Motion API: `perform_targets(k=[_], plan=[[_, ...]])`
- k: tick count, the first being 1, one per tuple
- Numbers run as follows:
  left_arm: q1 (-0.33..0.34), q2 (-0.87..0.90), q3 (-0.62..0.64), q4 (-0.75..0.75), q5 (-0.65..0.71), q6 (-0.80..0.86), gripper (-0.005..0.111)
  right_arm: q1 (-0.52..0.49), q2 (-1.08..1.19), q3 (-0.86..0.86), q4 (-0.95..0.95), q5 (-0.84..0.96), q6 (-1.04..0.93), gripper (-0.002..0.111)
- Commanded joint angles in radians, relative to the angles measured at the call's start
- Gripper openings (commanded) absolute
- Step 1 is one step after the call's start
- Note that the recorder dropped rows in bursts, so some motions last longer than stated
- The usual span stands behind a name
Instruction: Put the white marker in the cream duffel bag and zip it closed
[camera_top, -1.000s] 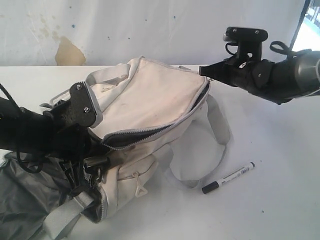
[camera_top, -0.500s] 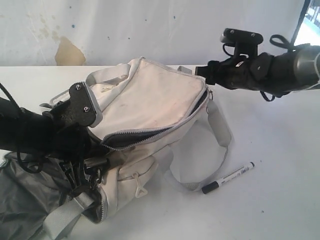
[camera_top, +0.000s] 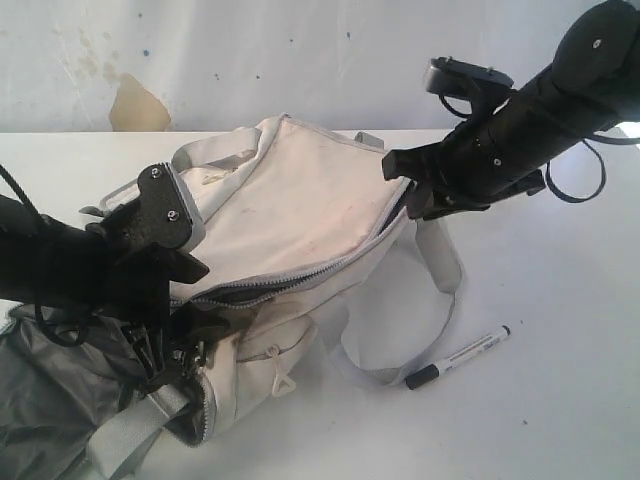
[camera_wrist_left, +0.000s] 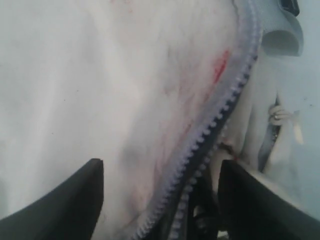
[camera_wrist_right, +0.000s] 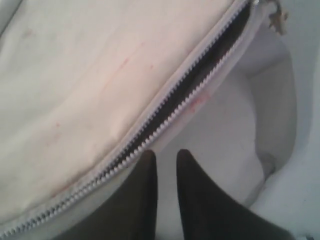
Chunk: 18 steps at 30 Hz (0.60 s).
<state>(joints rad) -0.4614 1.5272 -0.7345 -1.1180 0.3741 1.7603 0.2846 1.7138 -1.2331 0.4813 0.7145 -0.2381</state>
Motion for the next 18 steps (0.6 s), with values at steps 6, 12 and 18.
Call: perform_targets(k=[6, 12, 18], plan=[[-0.004, -0.004, -0.032, -0.035, 0.125, -0.009, 0.071, -0.007, -0.086, 0.099, -0.124, 0.097, 0.000, 0.009], [-0.004, -0.004, -0.034, -0.037, 0.123, -0.009, 0.071, -0.007, -0.193, 0.184, -0.196, 0.084, 0.000, 0.009], [-0.004, -0.048, -0.034, -0.028, 0.124, -0.013, 0.071, -0.007, -0.259, 0.256, -0.227, 0.052, 0.000, 0.009]])
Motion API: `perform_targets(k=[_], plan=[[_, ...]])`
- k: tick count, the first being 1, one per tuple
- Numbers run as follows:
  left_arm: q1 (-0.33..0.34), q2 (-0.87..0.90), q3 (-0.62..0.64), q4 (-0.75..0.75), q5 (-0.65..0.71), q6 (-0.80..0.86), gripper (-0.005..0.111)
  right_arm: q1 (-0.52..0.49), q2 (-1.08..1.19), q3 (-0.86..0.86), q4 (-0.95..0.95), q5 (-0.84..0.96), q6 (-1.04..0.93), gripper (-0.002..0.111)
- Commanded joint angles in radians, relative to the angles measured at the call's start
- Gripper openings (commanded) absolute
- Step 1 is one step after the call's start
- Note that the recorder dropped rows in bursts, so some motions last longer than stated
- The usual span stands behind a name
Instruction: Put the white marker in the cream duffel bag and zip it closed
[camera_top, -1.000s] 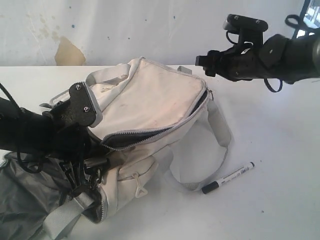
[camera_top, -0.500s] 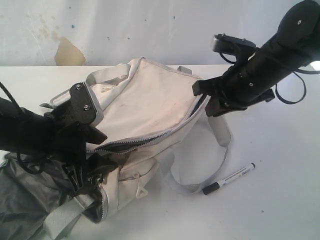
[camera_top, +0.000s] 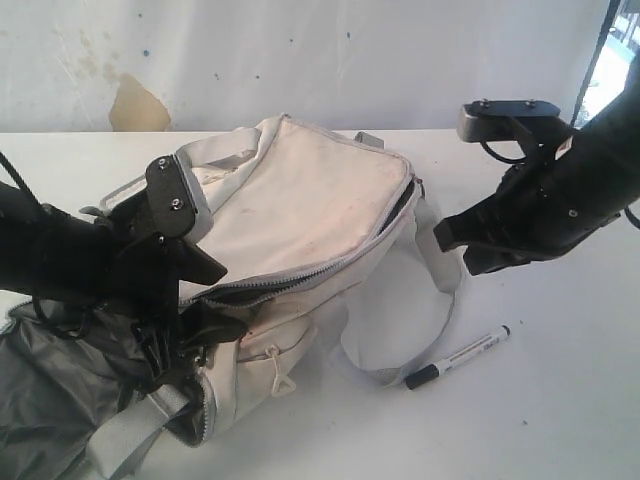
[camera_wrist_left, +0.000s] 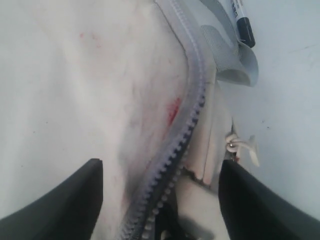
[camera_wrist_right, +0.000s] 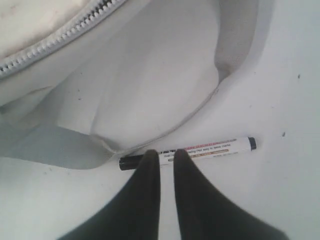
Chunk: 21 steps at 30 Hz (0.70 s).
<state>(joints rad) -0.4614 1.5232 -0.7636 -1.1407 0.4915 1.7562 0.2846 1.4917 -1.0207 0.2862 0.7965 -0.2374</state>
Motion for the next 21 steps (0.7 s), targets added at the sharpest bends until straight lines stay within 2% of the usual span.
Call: perform_targets(k=[1, 6, 11, 15, 18, 21], plan=[[-0.004, -0.056, -0.005, -0.005, 0.006, -0.009, 0.071, -0.007, -0.044, 0.055, -0.036, -0.038, 0.000, 0.009], [-0.004, -0.126, -0.005, 0.006, 0.009, -0.096, 0.071, -0.007, -0.048, 0.107, -0.038, -0.083, 0.005, 0.009], [-0.004, -0.183, -0.005, 0.104, 0.044, -0.162, 0.071, -0.007, -0.048, 0.126, -0.040, -0.105, 0.005, 0.009], [-0.004, -0.197, -0.005, 0.088, 0.055, -0.221, 0.071, -0.007, -0.048, 0.126, -0.040, -0.105, 0.005, 0.009], [-0.006, -0.195, -0.005, 0.038, 0.061, -0.223, 0.069, -0.007, -0.048, 0.126, -0.040, -0.107, 0.005, 0.009], [-0.006, -0.195, -0.005, 0.061, 0.081, -0.193, 0.067, -0.007, -0.048, 0.126, -0.040, -0.113, 0.005, 0.009]])
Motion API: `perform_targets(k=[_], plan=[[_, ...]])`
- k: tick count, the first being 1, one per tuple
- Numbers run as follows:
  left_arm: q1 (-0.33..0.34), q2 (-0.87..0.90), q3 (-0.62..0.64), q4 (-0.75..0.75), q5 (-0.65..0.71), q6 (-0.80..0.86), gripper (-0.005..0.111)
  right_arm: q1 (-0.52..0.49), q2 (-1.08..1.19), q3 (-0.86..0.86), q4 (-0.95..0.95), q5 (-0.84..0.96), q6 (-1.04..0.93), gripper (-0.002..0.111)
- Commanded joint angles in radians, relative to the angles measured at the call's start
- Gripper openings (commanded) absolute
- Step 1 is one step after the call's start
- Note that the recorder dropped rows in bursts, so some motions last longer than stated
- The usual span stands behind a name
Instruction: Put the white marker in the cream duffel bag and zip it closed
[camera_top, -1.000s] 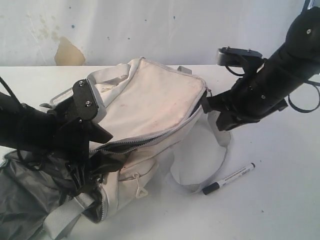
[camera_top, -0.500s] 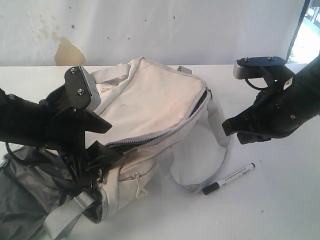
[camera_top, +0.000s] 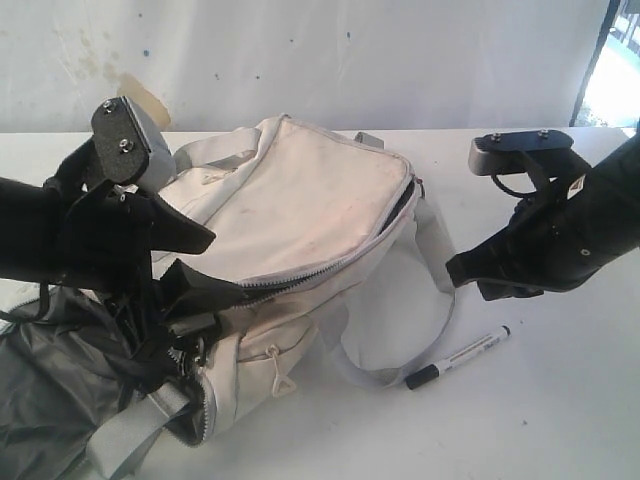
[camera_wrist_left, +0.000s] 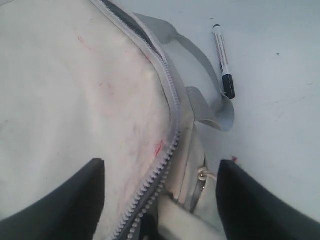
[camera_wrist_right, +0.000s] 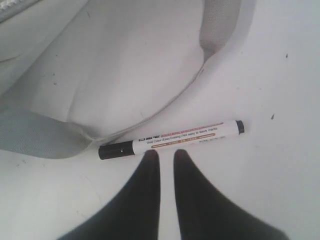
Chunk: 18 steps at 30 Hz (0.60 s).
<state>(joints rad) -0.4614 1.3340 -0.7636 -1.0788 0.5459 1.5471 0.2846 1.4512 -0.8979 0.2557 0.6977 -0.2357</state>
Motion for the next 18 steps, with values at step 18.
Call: perform_targets(k=[18], plan=[[-0.009, 0.122, 0.017, -0.238, -0.010, 0.135, 0.067, -0.007, -0.008, 0.003, -0.009, -0.014, 0.003, 0.009]])
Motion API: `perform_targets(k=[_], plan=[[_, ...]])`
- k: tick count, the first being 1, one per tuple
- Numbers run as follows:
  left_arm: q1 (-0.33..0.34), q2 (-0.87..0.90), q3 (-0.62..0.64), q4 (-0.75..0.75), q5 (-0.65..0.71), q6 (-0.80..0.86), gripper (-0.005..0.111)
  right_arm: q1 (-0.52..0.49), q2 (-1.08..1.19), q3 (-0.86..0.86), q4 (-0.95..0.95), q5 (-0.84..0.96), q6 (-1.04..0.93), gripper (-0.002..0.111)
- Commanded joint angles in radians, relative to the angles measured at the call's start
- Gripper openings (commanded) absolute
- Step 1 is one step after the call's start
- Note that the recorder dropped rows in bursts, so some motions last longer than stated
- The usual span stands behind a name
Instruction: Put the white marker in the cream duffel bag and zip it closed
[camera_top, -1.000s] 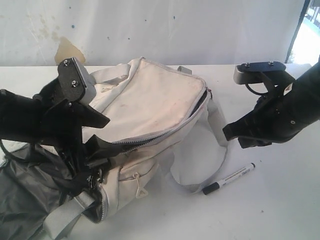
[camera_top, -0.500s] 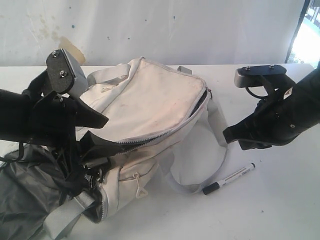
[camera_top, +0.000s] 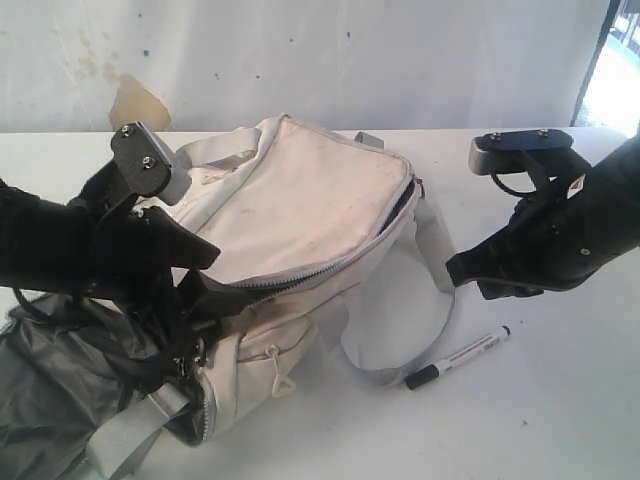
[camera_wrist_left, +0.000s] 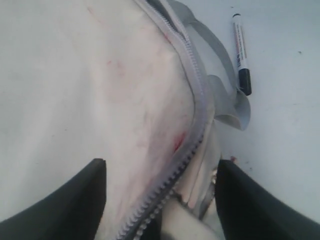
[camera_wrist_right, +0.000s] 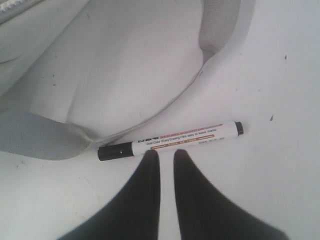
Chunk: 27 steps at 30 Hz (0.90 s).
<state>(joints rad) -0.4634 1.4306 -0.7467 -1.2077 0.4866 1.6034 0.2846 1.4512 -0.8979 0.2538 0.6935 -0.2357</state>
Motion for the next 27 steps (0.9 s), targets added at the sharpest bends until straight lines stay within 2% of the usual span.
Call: perform_targets(k=[1, 4, 7, 13, 18, 27], plan=[[-0.007, 0.034, 0.000, -0.126, 0.061, 0.114, 0.067, -0.007, -0.008, 0.003, -0.008, -0.010, 0.003, 0.009], [-0.007, 0.047, 0.000, -0.165, 0.051, 0.162, 0.062, -0.007, -0.008, 0.003, -0.005, -0.010, 0.003, 0.009], [-0.007, 0.047, 0.000, -0.189, 0.023, 0.162, 0.048, -0.007, -0.008, 0.003, -0.005, -0.010, 0.003, 0.009], [-0.007, 0.047, 0.000, -0.198, 0.003, 0.162, -0.001, -0.007, -0.008, 0.003, -0.005, -0.010, 0.003, 0.009], [-0.007, 0.047, -0.010, -0.198, 0.015, 0.165, 0.000, -0.007, -0.008, 0.003, -0.005, -0.010, 0.003, 0.009], [-0.007, 0.047, -0.106, -0.195, 0.007, 0.122, 0.000, -0.007, -0.008, 0.003, -0.005, -0.014, 0.003, 0.009]])
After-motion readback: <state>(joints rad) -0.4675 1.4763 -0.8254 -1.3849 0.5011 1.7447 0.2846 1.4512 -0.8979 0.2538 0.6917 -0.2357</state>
